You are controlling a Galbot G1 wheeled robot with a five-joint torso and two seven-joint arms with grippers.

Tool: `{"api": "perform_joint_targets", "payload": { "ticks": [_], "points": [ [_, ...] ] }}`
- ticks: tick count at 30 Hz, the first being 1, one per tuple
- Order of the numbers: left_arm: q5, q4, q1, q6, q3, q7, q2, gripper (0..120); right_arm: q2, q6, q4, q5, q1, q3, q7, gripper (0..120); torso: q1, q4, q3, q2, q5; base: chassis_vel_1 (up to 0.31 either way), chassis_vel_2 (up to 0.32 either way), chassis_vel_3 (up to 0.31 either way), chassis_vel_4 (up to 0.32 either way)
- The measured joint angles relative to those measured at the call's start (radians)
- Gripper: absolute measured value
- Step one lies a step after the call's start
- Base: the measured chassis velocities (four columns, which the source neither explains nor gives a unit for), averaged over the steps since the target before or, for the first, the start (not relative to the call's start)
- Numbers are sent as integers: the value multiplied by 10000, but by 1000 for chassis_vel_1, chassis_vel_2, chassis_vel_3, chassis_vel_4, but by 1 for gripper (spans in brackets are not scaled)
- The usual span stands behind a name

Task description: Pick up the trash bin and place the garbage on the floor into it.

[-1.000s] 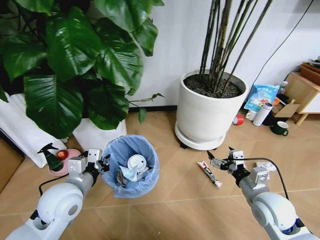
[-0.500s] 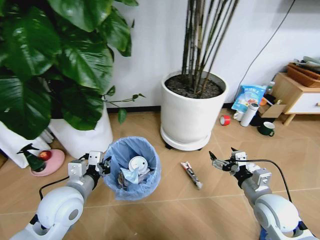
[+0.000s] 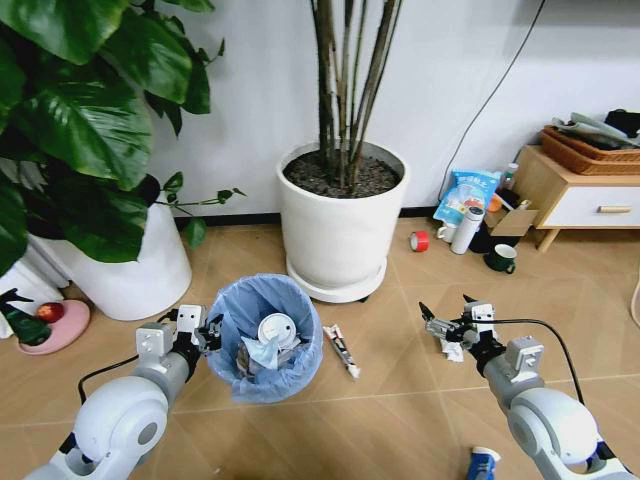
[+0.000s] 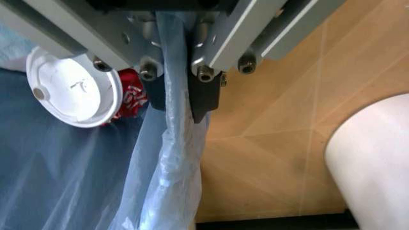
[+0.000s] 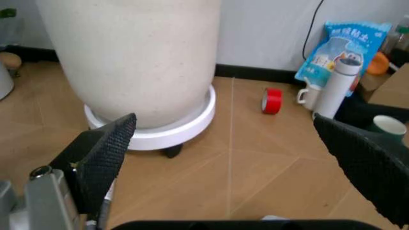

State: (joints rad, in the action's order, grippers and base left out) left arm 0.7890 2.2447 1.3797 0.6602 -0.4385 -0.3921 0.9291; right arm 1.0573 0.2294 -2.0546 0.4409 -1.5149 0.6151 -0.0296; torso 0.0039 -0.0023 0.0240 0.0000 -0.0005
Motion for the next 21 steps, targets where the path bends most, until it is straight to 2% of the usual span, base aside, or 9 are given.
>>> {"api": "perform_joint_targets", "payload": {
  "ticks": [3, 5, 7, 8, 11, 13, 21],
  "points": [
    [-8, 9, -22, -3, 1, 25, 3, 0, -182, -484, 423, -291, -171, 537, -1224, 100, 0, -2, 0, 0, 5, -50, -49, 53, 33],
    [-11, 10, -27, -4, 1, 32, 3, 0, -237, -610, 527, -356, -232, 666, -1460, 100, 0, -2, 0, 0, 4, 0, 0, 0, 0],
    [-36, 7, -72, -7, -5, 83, 27, 0, -520, -1085, 944, -436, -646, 1213, -2217, 100, 0, 1, 0, 0, -8, 35, 24, -14, -19],
    [-53, -8, -93, -9, -5, 103, 51, 0, -634, -1308, 1138, -440, -894, 1419, -2524, 100, 0, 1, 0, 0, 1, 69, 54, -44, -37],
    [-89, -52, -132, -9, 14, 159, 99, 0, -801, -1737, 1468, -524, -1384, 1762, -3055, 100, 0, 3, -1, 0, -6, 38, 36, -29, -23],
    [-117, -118, -187, -9, 56, 221, 156, 0, -903, -2155, 1727, -649, -2002, 2048, -3558, 100, 0, 1, 0, 0, 2, 0, 0, 0, 0],
    [-227, -291, -328, -11, 181, 405, 415, 0, -634, -3318, 2685, -1330, -3340, 2546, -4154, 100, -1, 0, -1, 0, 1, 0, 0, 0, 0]
  ]
}}
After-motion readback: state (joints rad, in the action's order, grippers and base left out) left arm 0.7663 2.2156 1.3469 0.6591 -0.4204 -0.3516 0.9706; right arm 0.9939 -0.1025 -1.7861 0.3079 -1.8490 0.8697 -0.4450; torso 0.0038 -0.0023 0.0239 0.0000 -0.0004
